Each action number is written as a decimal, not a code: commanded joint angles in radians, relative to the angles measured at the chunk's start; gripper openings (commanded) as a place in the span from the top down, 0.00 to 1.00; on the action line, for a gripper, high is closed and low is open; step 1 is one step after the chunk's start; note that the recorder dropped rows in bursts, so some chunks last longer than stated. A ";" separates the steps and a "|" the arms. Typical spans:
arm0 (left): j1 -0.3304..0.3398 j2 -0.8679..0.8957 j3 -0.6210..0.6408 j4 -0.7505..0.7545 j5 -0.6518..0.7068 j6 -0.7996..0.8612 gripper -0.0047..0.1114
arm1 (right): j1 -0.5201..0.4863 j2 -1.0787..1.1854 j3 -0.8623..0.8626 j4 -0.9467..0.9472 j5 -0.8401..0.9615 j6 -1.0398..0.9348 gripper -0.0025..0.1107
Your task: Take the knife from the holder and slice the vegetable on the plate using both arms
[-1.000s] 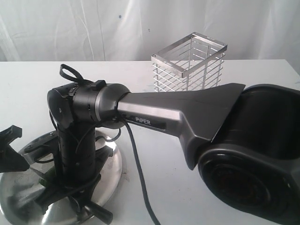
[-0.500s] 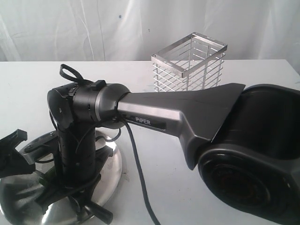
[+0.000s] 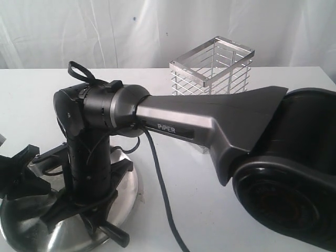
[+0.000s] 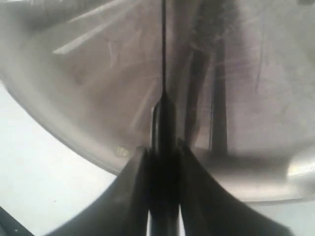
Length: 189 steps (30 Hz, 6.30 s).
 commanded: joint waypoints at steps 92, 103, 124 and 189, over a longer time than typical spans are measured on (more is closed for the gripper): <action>-0.018 -0.122 -0.108 -0.336 0.299 0.209 0.96 | 0.129 -0.062 0.148 -0.316 -0.043 -0.024 0.98; -0.019 -0.122 -0.108 -0.339 0.319 0.213 0.96 | 0.099 -0.058 0.124 -0.382 -0.043 -0.022 0.98; -0.019 -0.122 -0.108 -0.383 0.351 0.262 0.96 | 0.096 -0.055 0.065 -0.358 -0.043 -0.018 0.98; -0.106 -0.075 -0.299 0.091 0.219 0.025 0.68 | 0.018 -0.061 0.067 0.046 -0.043 0.219 0.98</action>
